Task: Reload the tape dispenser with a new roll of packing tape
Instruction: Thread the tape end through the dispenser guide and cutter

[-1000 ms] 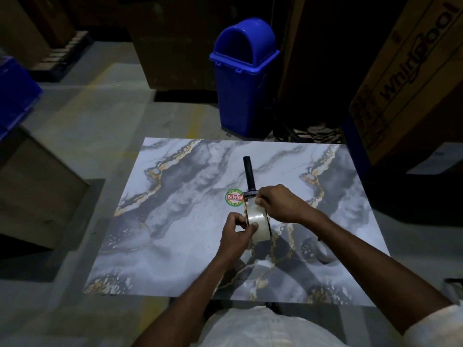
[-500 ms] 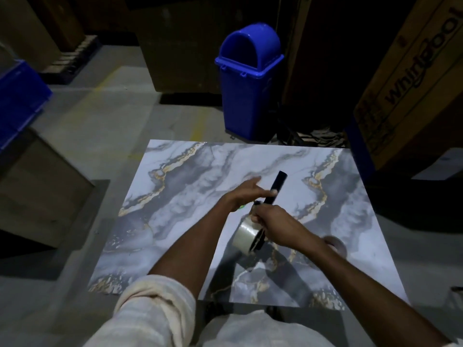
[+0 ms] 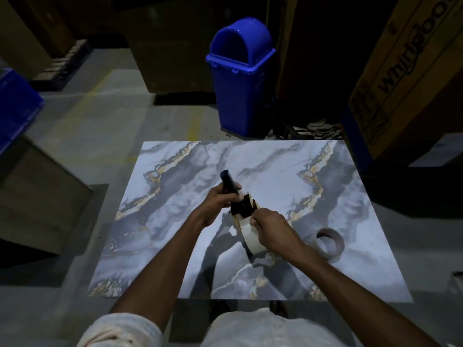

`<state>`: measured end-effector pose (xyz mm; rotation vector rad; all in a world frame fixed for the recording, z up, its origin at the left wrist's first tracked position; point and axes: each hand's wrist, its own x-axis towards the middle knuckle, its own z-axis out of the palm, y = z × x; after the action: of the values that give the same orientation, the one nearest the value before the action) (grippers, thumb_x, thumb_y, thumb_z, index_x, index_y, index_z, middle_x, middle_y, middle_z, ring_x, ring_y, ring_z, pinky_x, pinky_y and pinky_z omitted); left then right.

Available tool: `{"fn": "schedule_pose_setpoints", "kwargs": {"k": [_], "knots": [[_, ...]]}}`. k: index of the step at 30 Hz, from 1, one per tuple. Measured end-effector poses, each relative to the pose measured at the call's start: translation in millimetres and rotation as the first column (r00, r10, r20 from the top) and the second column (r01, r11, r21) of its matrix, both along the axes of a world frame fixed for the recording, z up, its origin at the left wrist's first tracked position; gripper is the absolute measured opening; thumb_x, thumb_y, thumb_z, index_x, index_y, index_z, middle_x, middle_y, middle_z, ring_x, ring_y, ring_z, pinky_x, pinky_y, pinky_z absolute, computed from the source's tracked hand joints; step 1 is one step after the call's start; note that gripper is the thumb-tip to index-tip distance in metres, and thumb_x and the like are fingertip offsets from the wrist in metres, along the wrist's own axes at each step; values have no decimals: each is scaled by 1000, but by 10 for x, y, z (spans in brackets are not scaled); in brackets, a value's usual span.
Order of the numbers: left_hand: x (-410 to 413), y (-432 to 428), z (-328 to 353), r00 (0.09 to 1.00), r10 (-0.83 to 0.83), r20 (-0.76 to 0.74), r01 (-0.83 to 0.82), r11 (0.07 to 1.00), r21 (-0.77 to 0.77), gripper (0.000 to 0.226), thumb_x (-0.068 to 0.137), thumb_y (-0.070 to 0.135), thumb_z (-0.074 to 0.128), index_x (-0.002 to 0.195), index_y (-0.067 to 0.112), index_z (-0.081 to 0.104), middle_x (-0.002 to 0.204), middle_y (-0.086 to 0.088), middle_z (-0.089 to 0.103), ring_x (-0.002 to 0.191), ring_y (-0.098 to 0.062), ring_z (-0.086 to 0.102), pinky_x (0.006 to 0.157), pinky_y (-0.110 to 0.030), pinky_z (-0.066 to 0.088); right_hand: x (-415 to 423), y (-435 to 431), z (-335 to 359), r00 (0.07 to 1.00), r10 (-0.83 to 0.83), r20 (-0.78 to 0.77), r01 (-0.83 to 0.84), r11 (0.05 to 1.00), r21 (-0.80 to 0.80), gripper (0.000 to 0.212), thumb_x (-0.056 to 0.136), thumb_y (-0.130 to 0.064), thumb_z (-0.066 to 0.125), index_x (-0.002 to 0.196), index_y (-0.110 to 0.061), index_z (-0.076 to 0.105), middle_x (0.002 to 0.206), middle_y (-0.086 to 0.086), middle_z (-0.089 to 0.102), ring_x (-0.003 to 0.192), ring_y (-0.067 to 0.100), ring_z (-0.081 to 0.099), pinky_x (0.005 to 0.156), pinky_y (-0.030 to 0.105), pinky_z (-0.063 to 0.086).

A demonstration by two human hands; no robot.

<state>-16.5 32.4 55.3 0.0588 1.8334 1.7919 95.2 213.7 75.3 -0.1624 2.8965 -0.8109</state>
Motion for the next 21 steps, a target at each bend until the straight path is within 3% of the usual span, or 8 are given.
{"fn": "schedule_pose_setpoints", "kwargs": {"k": [3,6,9,12,15,18,21], "knots": [[130,-163,-33,999,-4,-31,5,999,34,30,77,15,78,105,21,71,106,4,73,100,-19,63,80,-37,41,9,-15,-26,998,61,20,-61,998,18,16,88,2,54,95,-6,66,102,16,68,94,35,63,70,30,39],[240,-246,-38,997,-10,-81,16,997,71,29,79,10,79,106,12,70,105,-4,72,104,-23,67,84,-40,53,-11,-34,-42,994,94,56,-93,996,-9,10,90,-2,56,88,-7,64,95,18,69,90,38,63,67,34,40],[304,-318,19,991,-14,-135,19,999,37,27,77,5,78,102,13,71,102,2,72,103,-14,67,80,-30,57,-38,-23,-52,989,76,126,-73,997,-26,16,95,-10,57,79,-13,60,88,14,72,87,33,64,63,33,39],[353,-390,13,986,0,-164,2,1000,12,32,75,0,80,104,11,71,102,-1,72,101,-15,66,81,-30,56,-78,0,-60,970,18,244,-1,998,-69,22,97,-17,57,82,-4,65,87,7,71,83,24,62,63,31,42],[415,-427,-23,983,20,-185,-22,1000,-7,32,79,-10,78,107,3,70,102,-6,73,100,-19,69,82,-36,59,-162,29,-68,939,-66,338,99,992,-81,26,96,-22,59,79,-3,63,85,13,68,80,26,61,64,34,43],[497,-433,-50,981,15,-195,-13,1000,13,32,81,-15,76,110,-4,67,103,-12,71,104,-25,70,84,-37,60,-238,36,-77,923,-117,367,165,981,-102,27,94,-19,60,69,-7,57,75,15,62,72,28,57,62,39,46],[570,-428,-60,975,7,-222,3,999,45,33,80,-17,76,109,-4,67,105,-11,70,105,-27,69,83,-41,61,-304,24,-47,914,-143,380,195,976,-100,25,93,-17,59,74,-1,62,81,17,68,76,30,62,65,38,49]]}}
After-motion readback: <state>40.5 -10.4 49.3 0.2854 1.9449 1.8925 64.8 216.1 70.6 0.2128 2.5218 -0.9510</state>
